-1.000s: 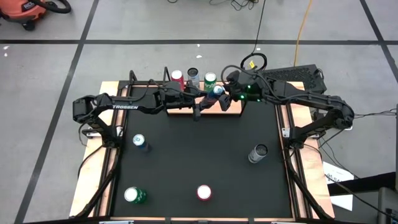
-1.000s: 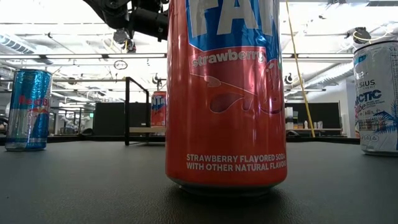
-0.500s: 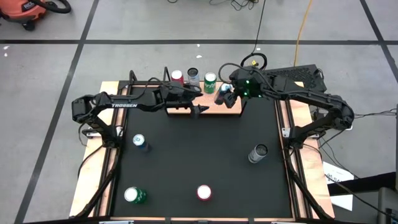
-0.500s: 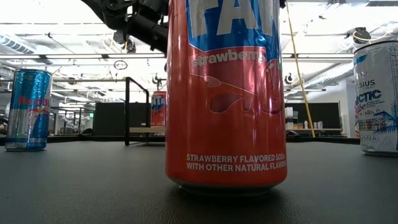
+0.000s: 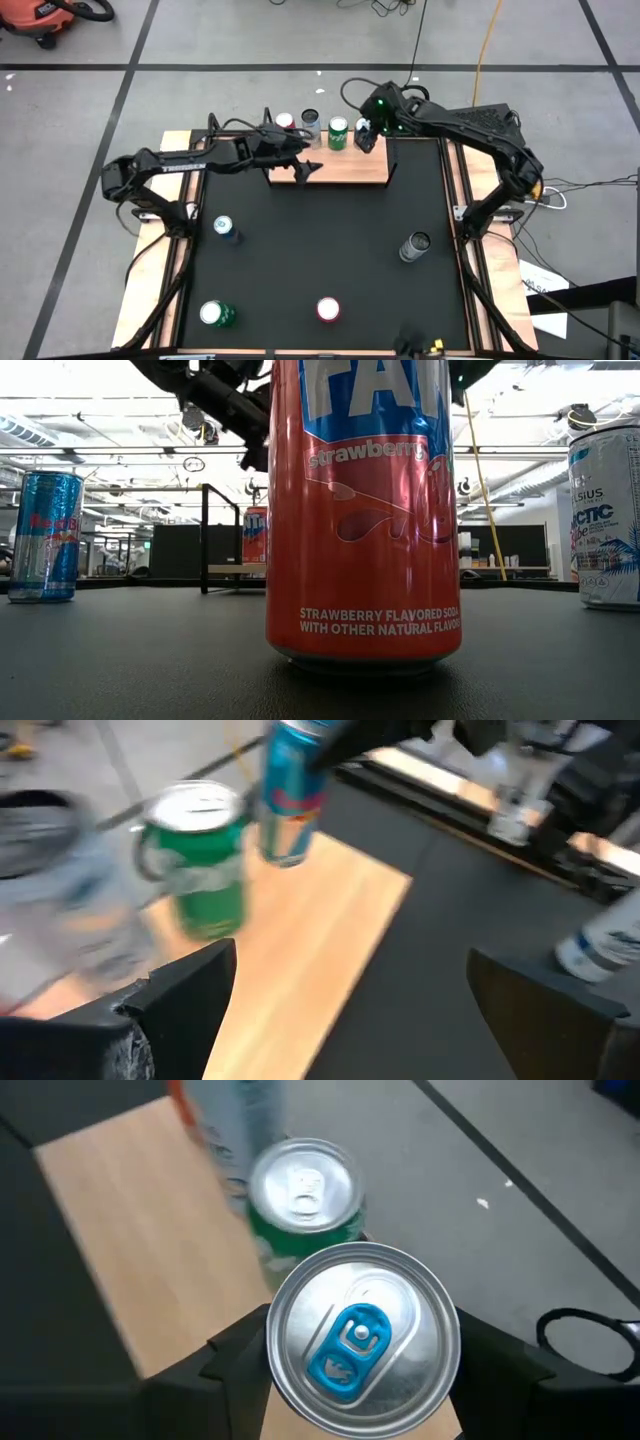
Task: Place canned beverage on shelf
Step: Put the bottom blue soda can on the shelf, then put the red soda can on the shelf aligned with the other red soda can
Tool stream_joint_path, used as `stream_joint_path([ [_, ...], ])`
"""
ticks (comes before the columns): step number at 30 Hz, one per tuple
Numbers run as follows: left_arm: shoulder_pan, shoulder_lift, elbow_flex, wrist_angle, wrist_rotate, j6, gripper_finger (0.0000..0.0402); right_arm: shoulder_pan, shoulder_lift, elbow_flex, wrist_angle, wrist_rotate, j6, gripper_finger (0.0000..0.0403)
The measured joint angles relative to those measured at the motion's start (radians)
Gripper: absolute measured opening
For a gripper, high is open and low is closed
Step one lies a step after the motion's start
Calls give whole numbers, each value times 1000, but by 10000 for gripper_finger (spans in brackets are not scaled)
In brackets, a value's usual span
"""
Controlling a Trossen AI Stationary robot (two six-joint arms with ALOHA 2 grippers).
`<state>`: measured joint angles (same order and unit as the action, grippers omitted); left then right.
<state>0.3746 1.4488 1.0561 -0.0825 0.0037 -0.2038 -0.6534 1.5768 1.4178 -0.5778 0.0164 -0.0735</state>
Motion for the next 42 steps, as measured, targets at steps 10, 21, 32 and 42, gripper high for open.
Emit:
stream_joint_path([
  [10, 79, -149, 0, -154, -97, 8, 397, -67, 102, 0, 44, -76, -62, 224],
  [21, 93, -171, 0, -216, -104, 2, 397, -102, 106, 0, 42, -147, -77, 237],
  [32, 93, -171, 0, -216, -114, -24, 397, -130, 104, 0, 56, -216, -70, 306],
  [42, 93, -210, 0, -282, -114, -45, 397, -133, -9, 0, 67, -223, -42, 319],
])
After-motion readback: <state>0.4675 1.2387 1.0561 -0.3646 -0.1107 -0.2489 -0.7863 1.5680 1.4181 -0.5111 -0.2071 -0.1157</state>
